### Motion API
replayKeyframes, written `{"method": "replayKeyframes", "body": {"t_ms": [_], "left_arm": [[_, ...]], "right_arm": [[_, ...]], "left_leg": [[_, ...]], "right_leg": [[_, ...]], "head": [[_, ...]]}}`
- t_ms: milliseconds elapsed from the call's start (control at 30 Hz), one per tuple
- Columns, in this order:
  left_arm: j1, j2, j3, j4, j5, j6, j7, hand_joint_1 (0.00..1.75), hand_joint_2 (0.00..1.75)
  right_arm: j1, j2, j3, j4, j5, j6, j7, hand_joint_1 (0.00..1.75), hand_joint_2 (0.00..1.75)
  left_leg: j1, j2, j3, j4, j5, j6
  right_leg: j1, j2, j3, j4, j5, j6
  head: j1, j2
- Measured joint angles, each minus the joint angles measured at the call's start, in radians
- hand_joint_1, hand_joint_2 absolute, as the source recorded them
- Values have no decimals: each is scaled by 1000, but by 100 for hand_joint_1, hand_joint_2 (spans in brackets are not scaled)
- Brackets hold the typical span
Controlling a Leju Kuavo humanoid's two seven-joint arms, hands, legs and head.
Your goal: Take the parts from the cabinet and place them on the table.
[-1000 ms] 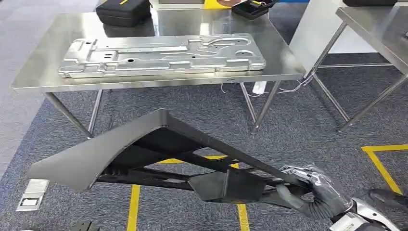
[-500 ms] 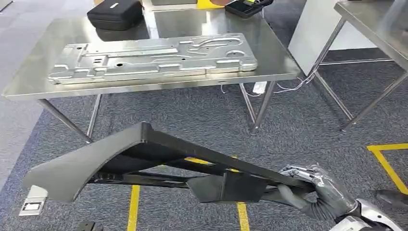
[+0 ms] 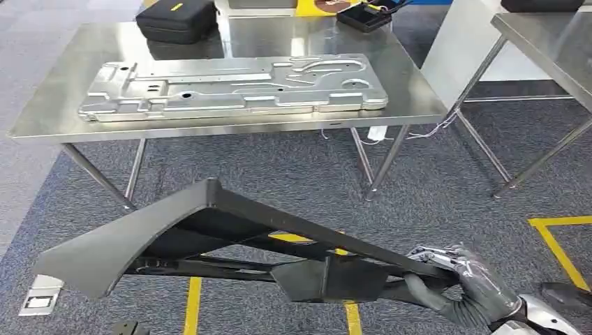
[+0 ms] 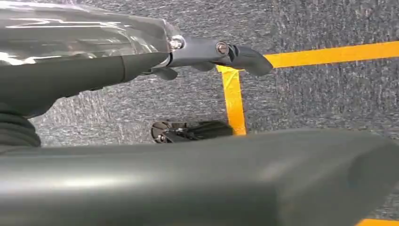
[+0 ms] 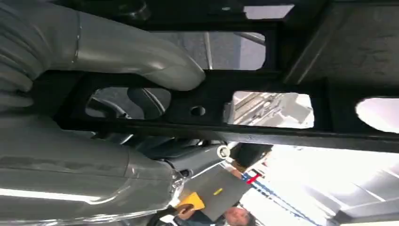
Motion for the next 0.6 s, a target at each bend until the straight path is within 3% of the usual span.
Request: {"method": "replayKeyframes", "body": {"t_ms": [67,100,133,167,233,300,333,400,433,467,500,533,600], "left_arm": [[0,0,0,0,0,0,1,0,175],[0,0,0,0,-2,0,1,0,175],[-2,0,0,0,-2,0,1,0,175],[-3,0,0,0,-2,0,1,0,175],[-4,0,0,0,-2,0,1,0,175],[-6,0,0,0,-2,0,1,0,175],[-8,0,0,0,-2,0,0,0,175],[-8,0,0,0,-2,0,0,0,175],[-6,0,0,0,-2,0,0,0,175],[-4,0,0,0,-2,0,1,0,175],[-3,0,0,0,-2,0,1,0,175],[-3,0,0,0,-2,0,1,0,175],[-3,0,0,0,-2,0,1,0,175]], "right_arm": [[0,-3,-1,0,-3,3,-5,175,175],[0,-5,-2,0,-5,9,-8,175,175],[-1,-6,-2,2,-5,12,-8,175,175],[-1,-7,-3,0,-7,14,-9,175,175],[1,-7,-5,0,-9,18,-10,175,175],[0,-7,-7,-1,-10,19,-10,175,175],[-2,-7,-7,-2,-11,20,-11,175,175],[-4,-7,-7,-2,-13,24,-12,175,175],[-5,-7,-7,-1,-14,27,-12,175,175],[-5,-7,-7,-1,-15,29,-12,175,175],[-5,-7,-7,-1,-16,32,-12,175,175],[-5,-7,-7,-1,-16,33,-13,175,175],[-8,-7,-7,-1,-18,36,-13,175,175]], "left_leg": [[3,0,16,0,-11,-7],[3,-1,25,1,-18,-12],[-5,-1,24,4,-23,-19],[-4,-2,20,7,-24,-23],[-2,-1,24,2,-24,-25],[-1,-1,26,10,-39,-34],[-1,-1,10,47,-58,-40],[3,-1,-75,207,-126,-48],[3,-1,-118,277,-145,-49],[3,-1,-144,313,-142,-48],[2,-2,-147,300,-113,-45],[1,-2,-131,247,-65,-38],[-7,-3,-72,77,47,-14]], "right_leg": [[-2,-1,63,-145,96,6],[-4,-3,92,-218,126,6],[2,-3,100,-223,113,4],[1,0,104,-234,104,-11],[5,3,101,-235,101,-21],[-3,2,108,-240,100,-31],[-4,0,111,-240,96,-38],[-2,-2,116,-240,90,-46],[-2,-1,118,-240,87,-48],[-1,-1,122,-240,84,-48],[0,1,130,-240,79,-48],[1,2,139,-240,73,-48],[5,3,161,-241,60,-46]], "head": [[0,0],[0,0],[0,0],[0,0],[0,0],[0,0],[0,0],[0,0],[0,0],[0,0],[0,0],[0,0],[0,0]]}}
